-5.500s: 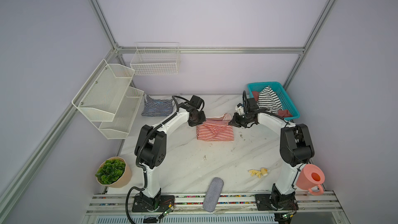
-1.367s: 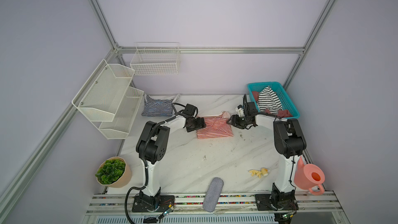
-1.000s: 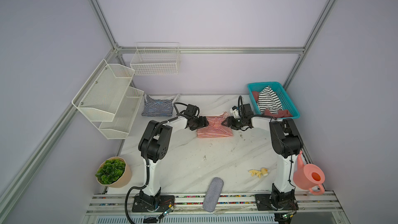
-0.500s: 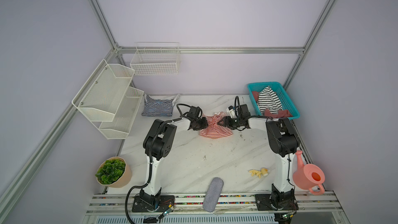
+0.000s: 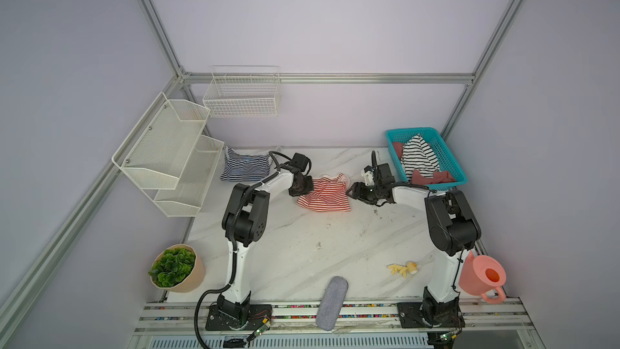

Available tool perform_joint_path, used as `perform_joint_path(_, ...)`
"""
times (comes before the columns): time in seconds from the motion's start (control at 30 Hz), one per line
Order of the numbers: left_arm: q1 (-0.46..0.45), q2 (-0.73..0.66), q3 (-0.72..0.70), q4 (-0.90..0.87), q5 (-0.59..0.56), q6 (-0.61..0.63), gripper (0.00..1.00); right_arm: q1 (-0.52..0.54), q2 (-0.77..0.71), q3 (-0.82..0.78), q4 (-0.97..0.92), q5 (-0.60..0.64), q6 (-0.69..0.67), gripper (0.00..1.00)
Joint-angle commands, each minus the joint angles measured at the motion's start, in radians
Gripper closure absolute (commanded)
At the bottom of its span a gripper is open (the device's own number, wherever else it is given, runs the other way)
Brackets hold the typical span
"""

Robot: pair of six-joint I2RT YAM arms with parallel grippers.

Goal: Fold and stack tank tops
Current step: Pick up the tank top from the top-center of the table, then place the tank top on the tank top.

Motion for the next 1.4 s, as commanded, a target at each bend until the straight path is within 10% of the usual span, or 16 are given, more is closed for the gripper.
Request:
perform_joint_path(0.0, 0.026, 0.02, 0.199, -0.145, -0.134, 0.099, 1.0, -0.002, -0.056, -0.008, -0.022, 0.059, 0.019, 0.32)
perform_joint_path(0.5, 0.13, 0.069, 0.475, -0.15, -0.343, 0.36, 1.0, 0.0, -0.037, -0.032, 0.006, 0.06, 0.046, 0.33)
perform_joint_path(1.37, 0.232, -0.082, 0.429, -0.031, -0.408, 0.597, 1.0, 0.029, 0.023, 0.008, 0.006, 0.044, 0.053, 0.34)
